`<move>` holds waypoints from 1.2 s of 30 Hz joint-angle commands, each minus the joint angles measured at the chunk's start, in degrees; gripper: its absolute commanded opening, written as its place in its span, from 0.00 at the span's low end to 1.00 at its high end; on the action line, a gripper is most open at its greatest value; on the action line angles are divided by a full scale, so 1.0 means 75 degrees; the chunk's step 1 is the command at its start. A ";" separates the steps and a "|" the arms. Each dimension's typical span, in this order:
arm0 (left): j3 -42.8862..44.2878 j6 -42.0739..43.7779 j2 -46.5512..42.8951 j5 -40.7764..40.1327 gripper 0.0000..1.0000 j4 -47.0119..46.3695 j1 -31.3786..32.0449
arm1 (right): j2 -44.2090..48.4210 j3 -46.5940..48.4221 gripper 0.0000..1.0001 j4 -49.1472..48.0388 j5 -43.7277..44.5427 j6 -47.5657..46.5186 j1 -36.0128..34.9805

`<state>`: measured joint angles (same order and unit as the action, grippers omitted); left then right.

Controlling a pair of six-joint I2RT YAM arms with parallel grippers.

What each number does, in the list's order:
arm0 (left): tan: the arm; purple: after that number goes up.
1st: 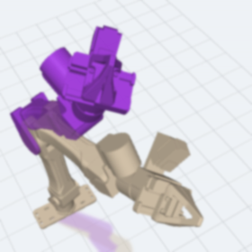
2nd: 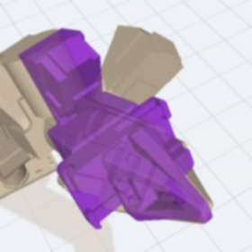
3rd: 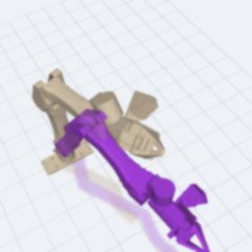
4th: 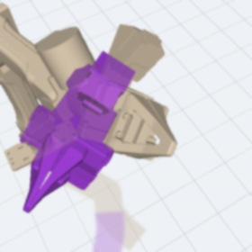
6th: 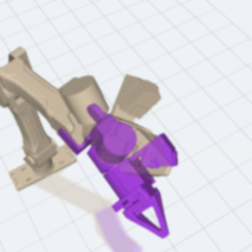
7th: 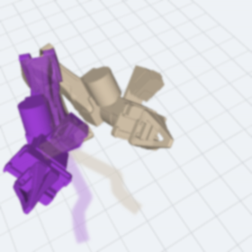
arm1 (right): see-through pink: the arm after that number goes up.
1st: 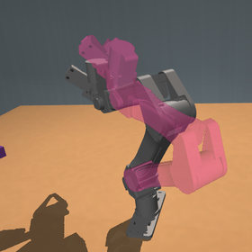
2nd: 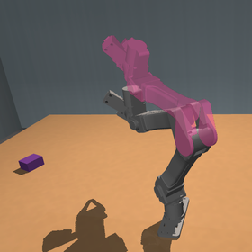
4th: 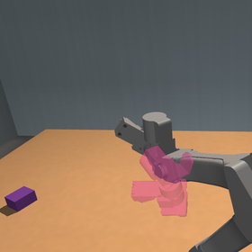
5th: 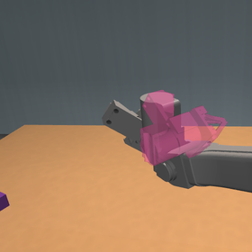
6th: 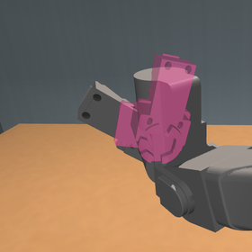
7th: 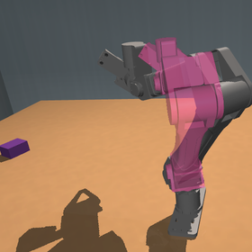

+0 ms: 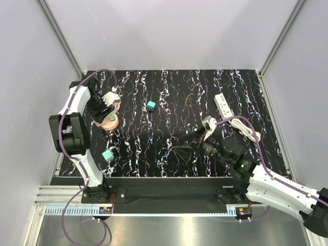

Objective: Insert the plug

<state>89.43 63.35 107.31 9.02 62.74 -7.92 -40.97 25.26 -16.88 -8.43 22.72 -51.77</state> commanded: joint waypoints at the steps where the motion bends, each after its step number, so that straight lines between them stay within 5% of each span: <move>1: -0.0123 0.0038 -0.0105 0.0122 0.00 -0.0162 -0.0010 | 0.0131 0.0066 1.00 -0.0315 0.0186 -0.0135 -0.0117; 36: 0.0732 0.0272 0.0013 0.0169 0.00 -0.0221 -0.0092 | 0.0142 0.0031 1.00 -0.0327 0.0186 -0.0170 -0.0269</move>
<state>91.57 64.71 108.51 10.44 62.85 -8.36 -39.94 25.26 -16.88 -8.40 22.70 -52.99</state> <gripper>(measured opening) 0.626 0.994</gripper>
